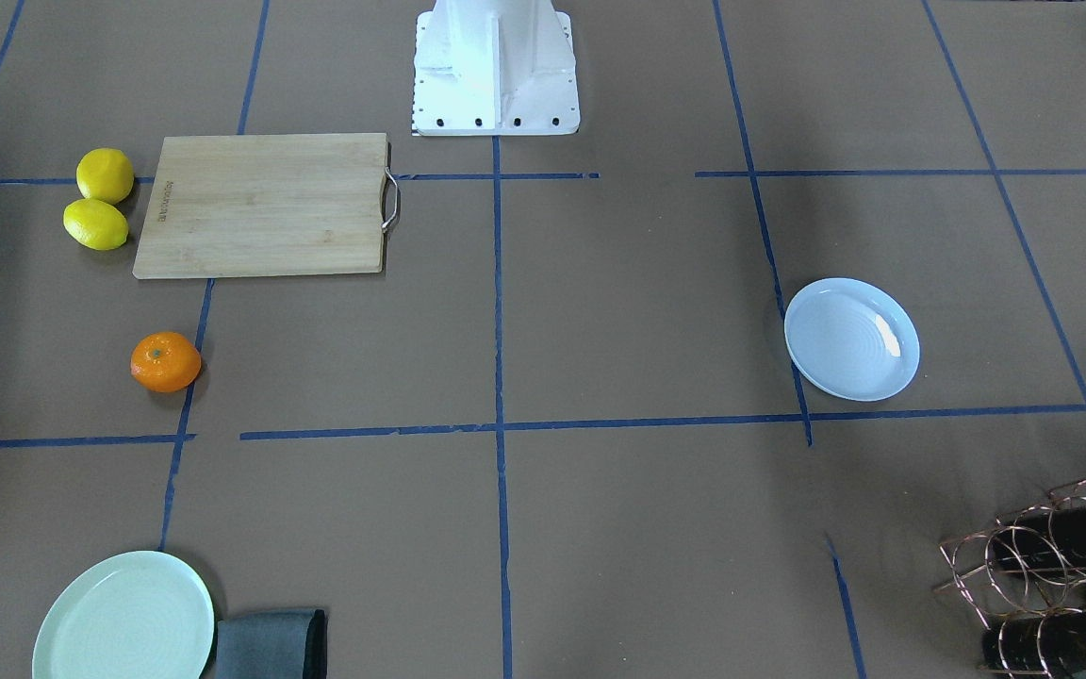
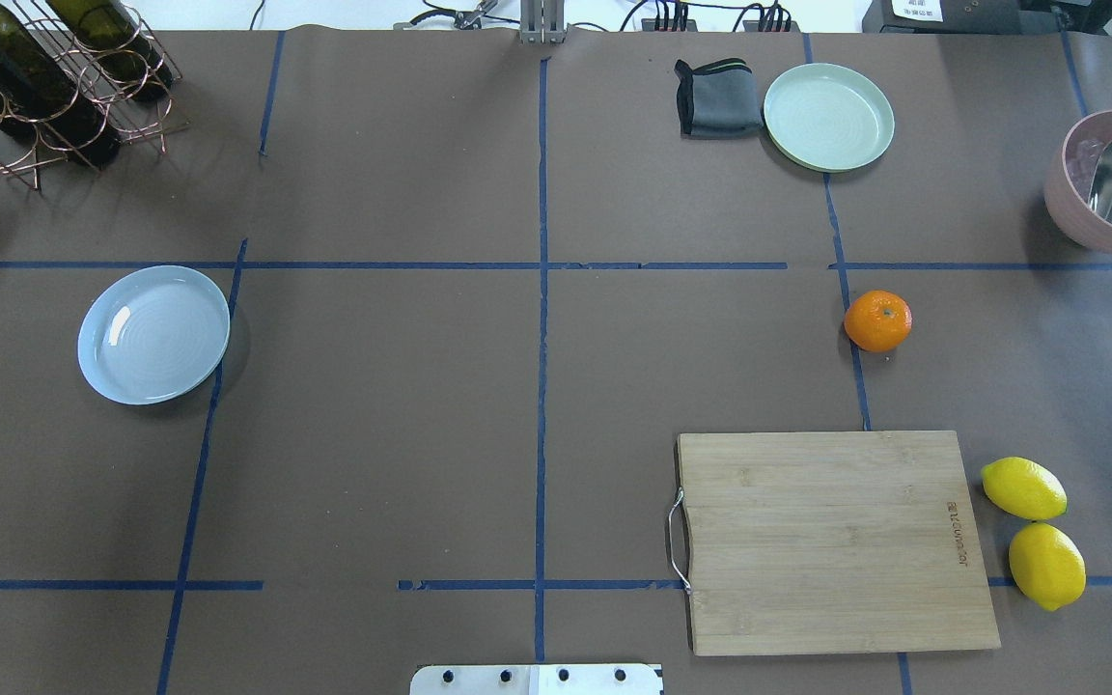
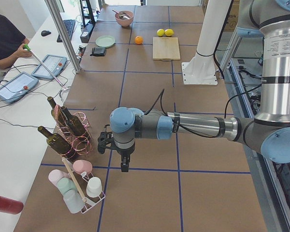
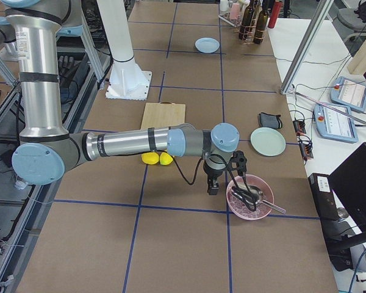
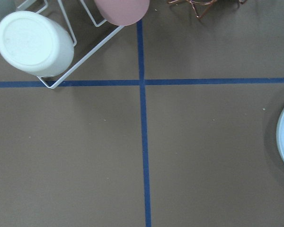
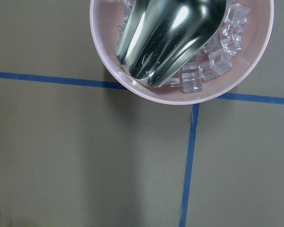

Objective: Pick orange to plate

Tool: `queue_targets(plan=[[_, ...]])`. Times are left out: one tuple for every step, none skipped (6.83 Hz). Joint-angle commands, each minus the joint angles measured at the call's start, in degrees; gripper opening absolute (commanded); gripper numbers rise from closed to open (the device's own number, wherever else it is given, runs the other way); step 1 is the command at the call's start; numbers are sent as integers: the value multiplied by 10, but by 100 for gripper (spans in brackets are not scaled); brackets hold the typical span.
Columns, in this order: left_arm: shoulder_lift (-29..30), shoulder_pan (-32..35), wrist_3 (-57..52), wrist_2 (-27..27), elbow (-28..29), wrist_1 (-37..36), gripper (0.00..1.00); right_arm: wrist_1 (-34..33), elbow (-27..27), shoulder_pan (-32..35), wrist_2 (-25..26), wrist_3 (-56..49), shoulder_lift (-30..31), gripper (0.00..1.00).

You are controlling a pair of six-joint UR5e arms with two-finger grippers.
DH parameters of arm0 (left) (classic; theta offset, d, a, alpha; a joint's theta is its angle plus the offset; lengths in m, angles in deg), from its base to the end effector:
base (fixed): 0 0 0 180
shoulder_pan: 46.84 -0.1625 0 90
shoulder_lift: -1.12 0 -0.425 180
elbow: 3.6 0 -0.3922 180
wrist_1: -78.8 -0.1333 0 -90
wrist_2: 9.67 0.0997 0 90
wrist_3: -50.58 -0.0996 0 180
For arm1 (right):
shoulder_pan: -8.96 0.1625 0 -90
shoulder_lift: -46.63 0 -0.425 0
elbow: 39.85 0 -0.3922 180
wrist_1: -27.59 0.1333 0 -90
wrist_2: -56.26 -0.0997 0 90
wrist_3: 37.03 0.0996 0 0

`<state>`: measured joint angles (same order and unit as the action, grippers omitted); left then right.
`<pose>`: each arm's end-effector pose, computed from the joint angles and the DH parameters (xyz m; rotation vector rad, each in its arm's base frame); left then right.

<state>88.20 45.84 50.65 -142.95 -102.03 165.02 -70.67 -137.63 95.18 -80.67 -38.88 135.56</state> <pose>-0.0870 -0.4670 0.6188 0.0459 0.7545 -0.0343 0.0277 -0.4988 0.5941 -0.0041 -0.8195 -0.0969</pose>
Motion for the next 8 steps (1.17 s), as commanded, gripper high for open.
queue_targets(plan=[[2, 0, -7, -43, -4, 3, 100, 1, 0, 0, 0, 0, 0, 100], [3, -1, -10, -45, -29, 1, 100, 1, 0, 0, -1, 0, 1, 100], [4, -2, -9, -43, -27, 0, 100, 0, 1, 0, -1, 1, 1, 100], [4, -3, -11, -37, -27, 2, 100, 1, 1, 0, 0, 0, 1, 100], [-2, -4, -11, -50, -30, 34, 100, 1, 6, 0, 0, 0, 1, 100], [-1, -51, -4, -104, -23, 112, 100, 1, 4, 0, -1, 2, 1, 100], [3, -137, 18, -122, -12, 153, 100, 0, 6, 0, -1, 1, 1, 100], [15, -210, 100, -107, 5, 190, 100, 0, 7, 0, -2, 2, 1, 100]])
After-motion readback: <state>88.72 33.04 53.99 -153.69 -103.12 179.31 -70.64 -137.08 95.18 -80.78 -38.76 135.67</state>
